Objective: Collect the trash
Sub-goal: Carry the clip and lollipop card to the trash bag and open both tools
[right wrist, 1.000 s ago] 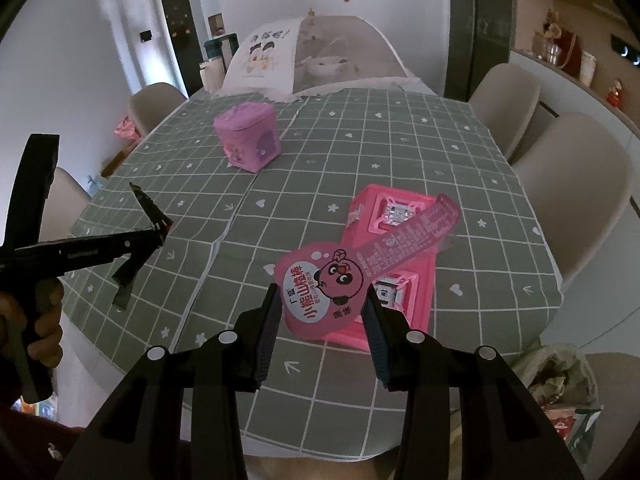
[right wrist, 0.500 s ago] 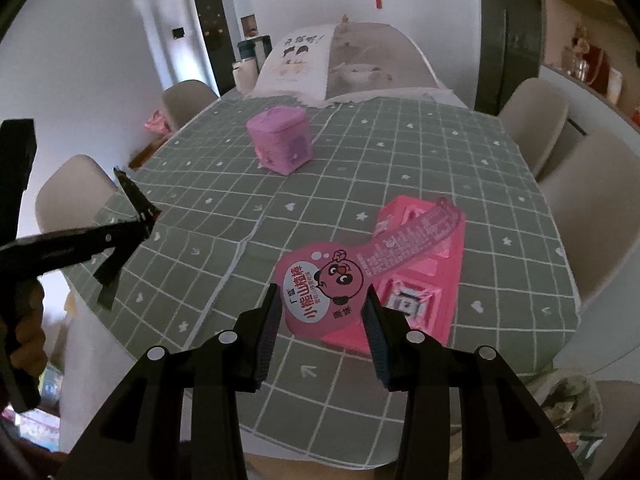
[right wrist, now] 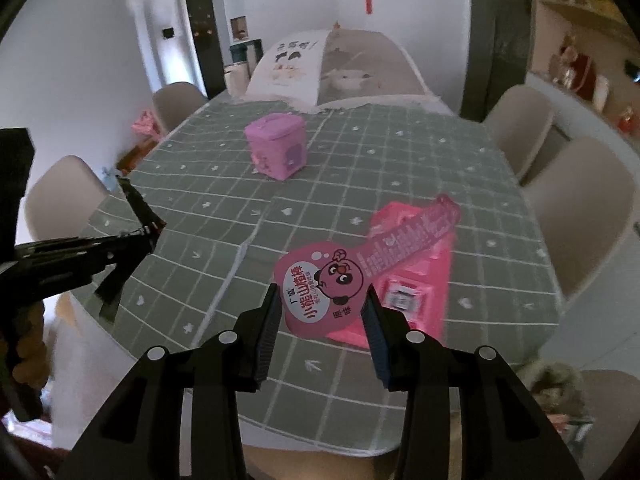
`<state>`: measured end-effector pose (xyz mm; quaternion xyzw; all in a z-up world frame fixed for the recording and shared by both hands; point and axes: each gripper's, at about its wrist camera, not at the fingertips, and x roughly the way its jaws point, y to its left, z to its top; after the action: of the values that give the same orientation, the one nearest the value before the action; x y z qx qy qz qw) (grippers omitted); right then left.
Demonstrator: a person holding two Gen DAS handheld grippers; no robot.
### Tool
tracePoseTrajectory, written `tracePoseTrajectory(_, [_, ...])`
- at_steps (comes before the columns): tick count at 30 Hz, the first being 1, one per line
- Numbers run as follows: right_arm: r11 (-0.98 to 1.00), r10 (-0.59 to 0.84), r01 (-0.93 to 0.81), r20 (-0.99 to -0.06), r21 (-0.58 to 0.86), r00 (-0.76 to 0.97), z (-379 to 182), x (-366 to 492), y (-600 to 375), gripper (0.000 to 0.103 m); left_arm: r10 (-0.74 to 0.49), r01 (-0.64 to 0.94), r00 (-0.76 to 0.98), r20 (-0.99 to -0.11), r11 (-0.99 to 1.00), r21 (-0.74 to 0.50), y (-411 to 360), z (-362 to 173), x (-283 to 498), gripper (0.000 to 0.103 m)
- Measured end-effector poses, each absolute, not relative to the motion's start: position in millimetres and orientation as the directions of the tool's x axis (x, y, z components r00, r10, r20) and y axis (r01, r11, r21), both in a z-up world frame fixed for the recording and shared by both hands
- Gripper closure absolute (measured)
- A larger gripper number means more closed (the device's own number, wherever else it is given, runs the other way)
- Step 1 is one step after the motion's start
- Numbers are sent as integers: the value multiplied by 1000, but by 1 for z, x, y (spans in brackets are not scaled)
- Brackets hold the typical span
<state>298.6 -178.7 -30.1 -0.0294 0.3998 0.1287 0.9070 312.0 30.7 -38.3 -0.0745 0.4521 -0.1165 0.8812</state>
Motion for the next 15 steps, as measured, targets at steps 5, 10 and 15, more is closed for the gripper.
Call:
tracePoseTrajectory(5, [988, 95, -151, -730, -12, 677, -10, 278, -203, 65, -358, 209, 537, -764, 934, -291, 18, -46, 328, 86])
tracePoseTrajectory(10, [999, -29, -13, -749, -51, 662, -8, 255, -246, 65, -431, 270, 505, -748, 902, -338, 0, -55, 335, 86])
tracePoseTrajectory(15, [995, -93, 89, -793, -50, 602, -30, 234, -292, 65, -468, 276, 477, -744, 883, -379, -7, -61, 334, 86])
